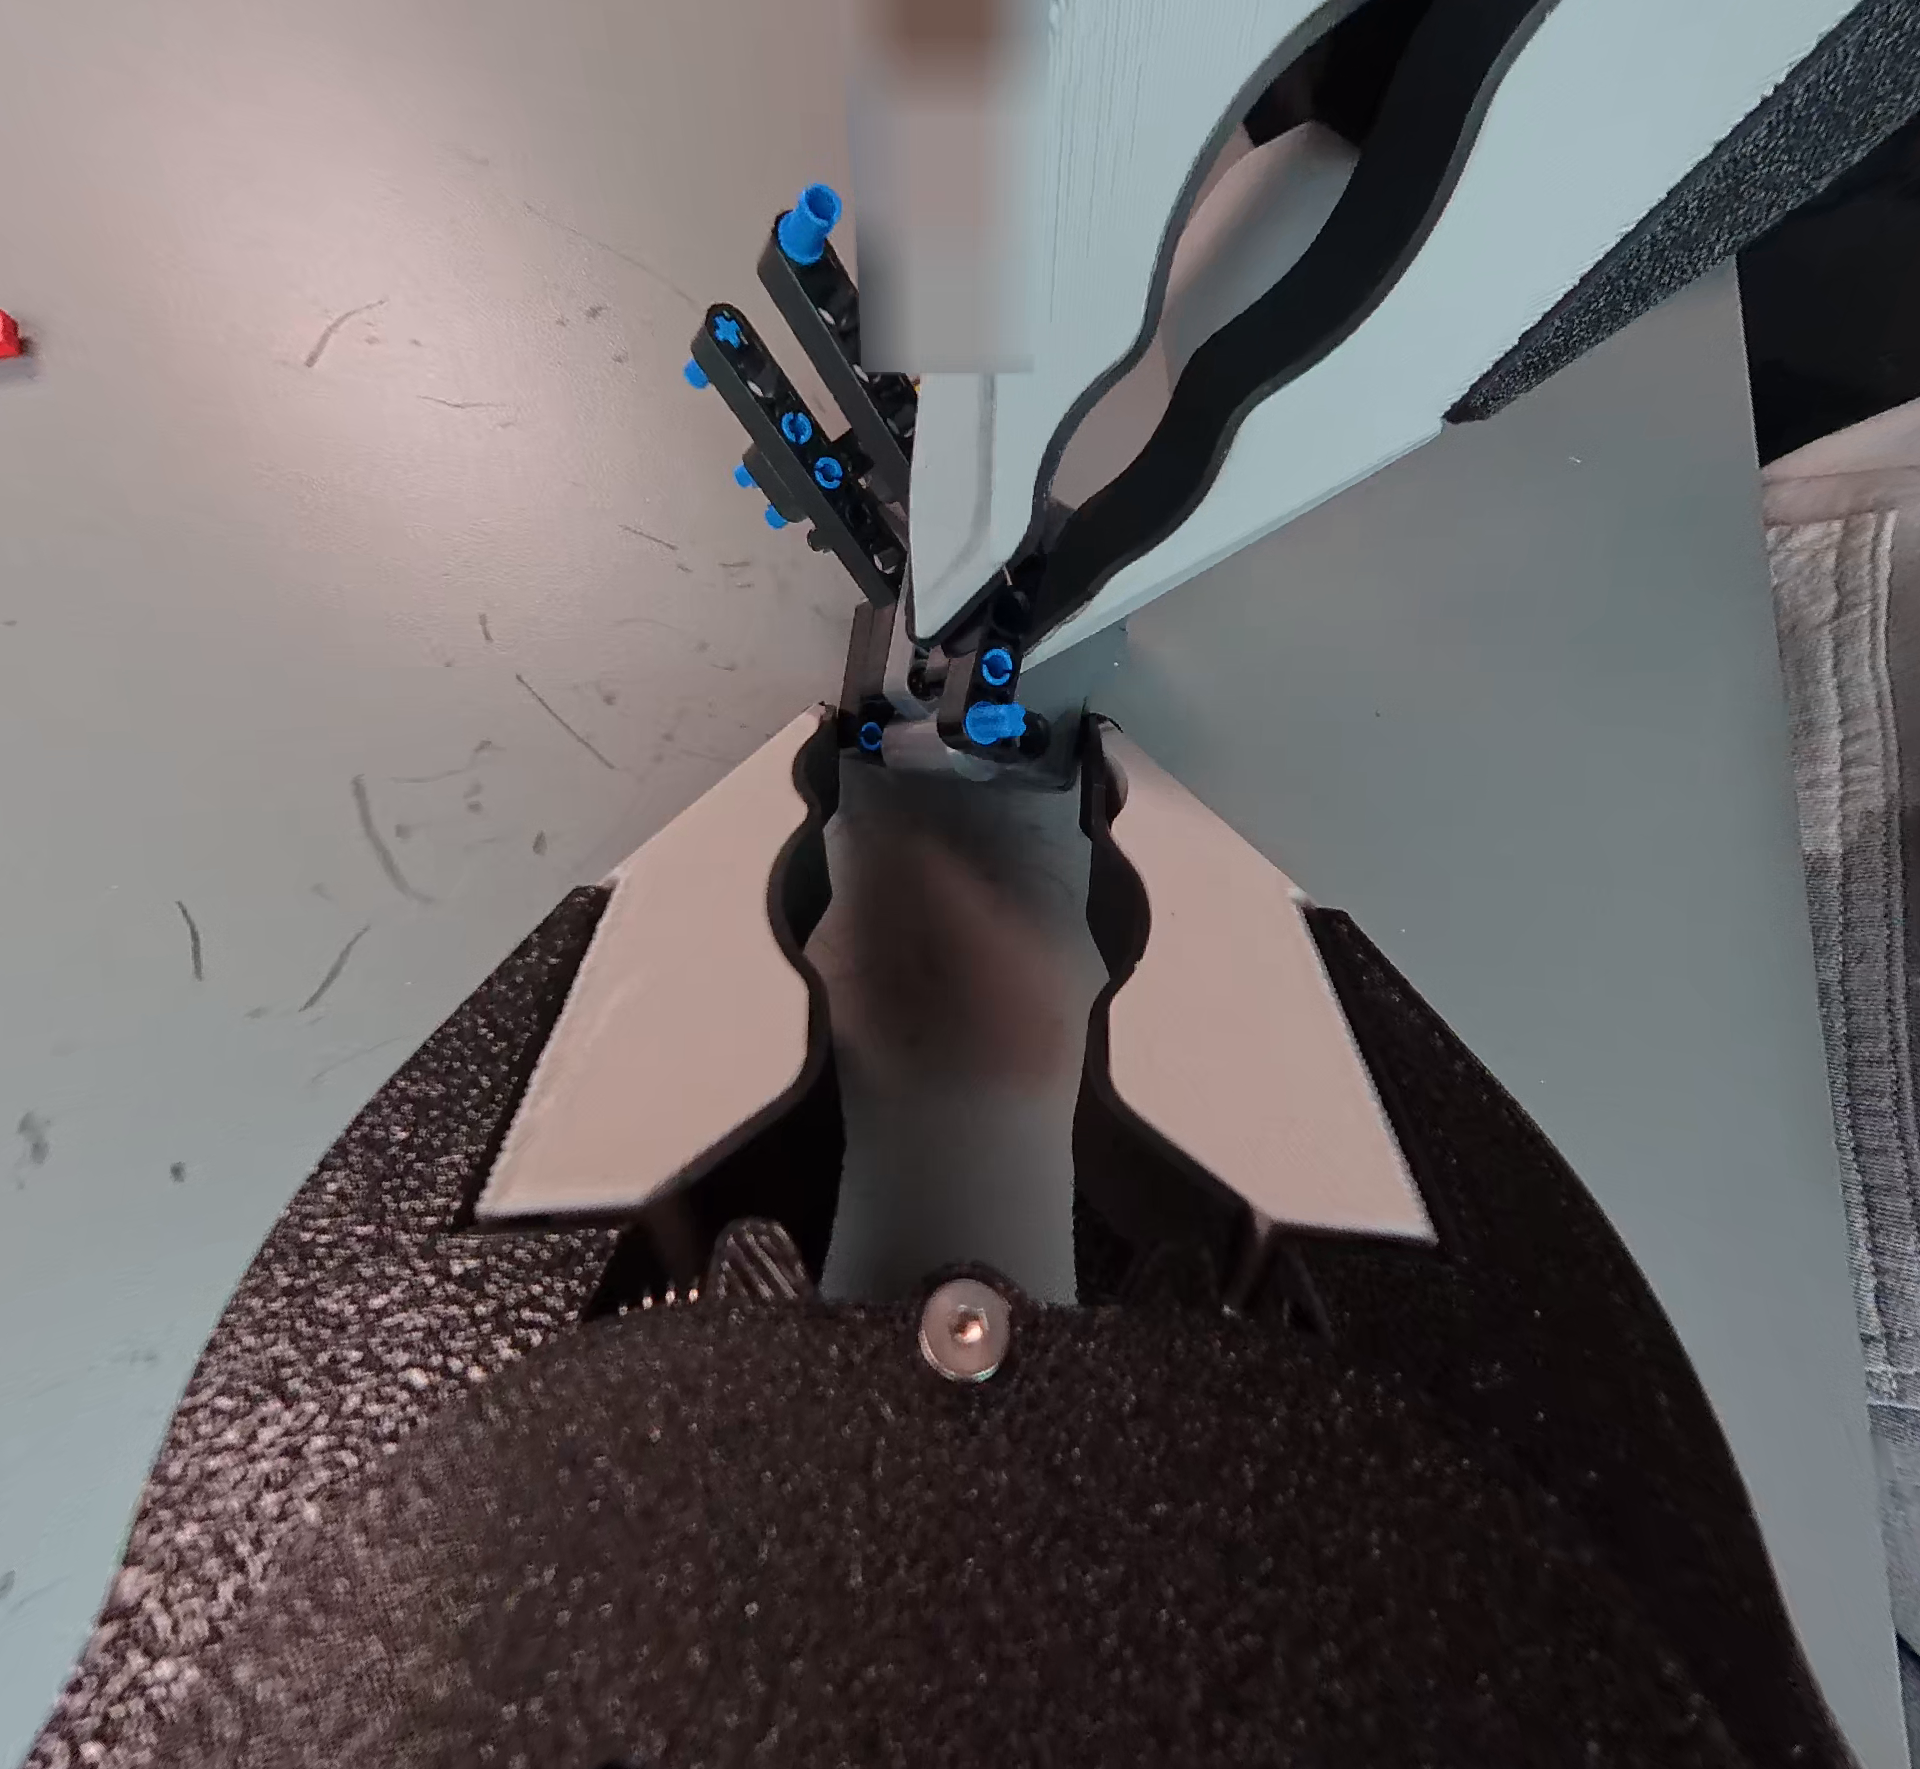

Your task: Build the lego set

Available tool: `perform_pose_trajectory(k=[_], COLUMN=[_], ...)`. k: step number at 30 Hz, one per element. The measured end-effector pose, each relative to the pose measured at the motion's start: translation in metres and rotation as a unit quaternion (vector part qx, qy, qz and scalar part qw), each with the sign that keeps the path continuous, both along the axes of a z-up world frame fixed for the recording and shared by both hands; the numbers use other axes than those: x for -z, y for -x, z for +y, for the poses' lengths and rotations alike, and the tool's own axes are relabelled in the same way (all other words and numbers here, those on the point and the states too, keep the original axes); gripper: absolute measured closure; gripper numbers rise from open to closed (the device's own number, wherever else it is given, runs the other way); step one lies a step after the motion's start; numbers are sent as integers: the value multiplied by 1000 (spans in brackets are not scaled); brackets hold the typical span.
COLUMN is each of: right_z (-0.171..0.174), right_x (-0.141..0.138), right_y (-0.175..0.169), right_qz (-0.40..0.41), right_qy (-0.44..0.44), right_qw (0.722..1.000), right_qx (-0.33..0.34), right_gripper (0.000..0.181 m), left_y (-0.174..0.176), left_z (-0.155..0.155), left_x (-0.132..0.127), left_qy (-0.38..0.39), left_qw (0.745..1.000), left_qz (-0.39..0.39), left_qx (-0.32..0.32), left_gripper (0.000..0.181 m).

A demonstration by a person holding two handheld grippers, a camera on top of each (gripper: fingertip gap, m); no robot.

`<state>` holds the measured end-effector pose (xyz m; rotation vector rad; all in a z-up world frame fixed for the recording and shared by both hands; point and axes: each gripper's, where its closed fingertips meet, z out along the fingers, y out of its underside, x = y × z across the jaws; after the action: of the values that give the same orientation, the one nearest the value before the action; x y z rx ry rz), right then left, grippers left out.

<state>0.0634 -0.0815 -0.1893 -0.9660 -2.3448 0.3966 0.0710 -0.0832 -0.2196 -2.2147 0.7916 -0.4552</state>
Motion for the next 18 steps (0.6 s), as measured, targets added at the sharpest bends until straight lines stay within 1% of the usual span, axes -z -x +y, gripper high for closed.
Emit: perform_pose_trajectory(k=[3,6,11,13,15,18], right_z=[-1,-1,-1,5,18,36], right_x=[-1,-7,-26,-36,-41,-29], right_y=[2,0,-11,-16,-21,-29], right_qz=[28,47,85,99,103,71], right_qy=[0,45,134,197,266,345], right_qw=[1000,998,987,973,952,921], right_qx=[-4,7,36,69,115,166], right_gripper=[161,150,141,138,129,109], left_y=[0,-2,-2,-2,-3,-2], left_z=[0,-1,-2,-2,-2,1], left_x=[0,0,0,0,-1,-3], left_qy=[0,1,-3,-6,-19,-57], left_qw=[1000,1000,1000,1000,1000,997], left_qz=[-1,-2,0,3,13,44], left_qx=[-3,0,1,2,6,16], left_gripper=[135,134,134,134,134,134])
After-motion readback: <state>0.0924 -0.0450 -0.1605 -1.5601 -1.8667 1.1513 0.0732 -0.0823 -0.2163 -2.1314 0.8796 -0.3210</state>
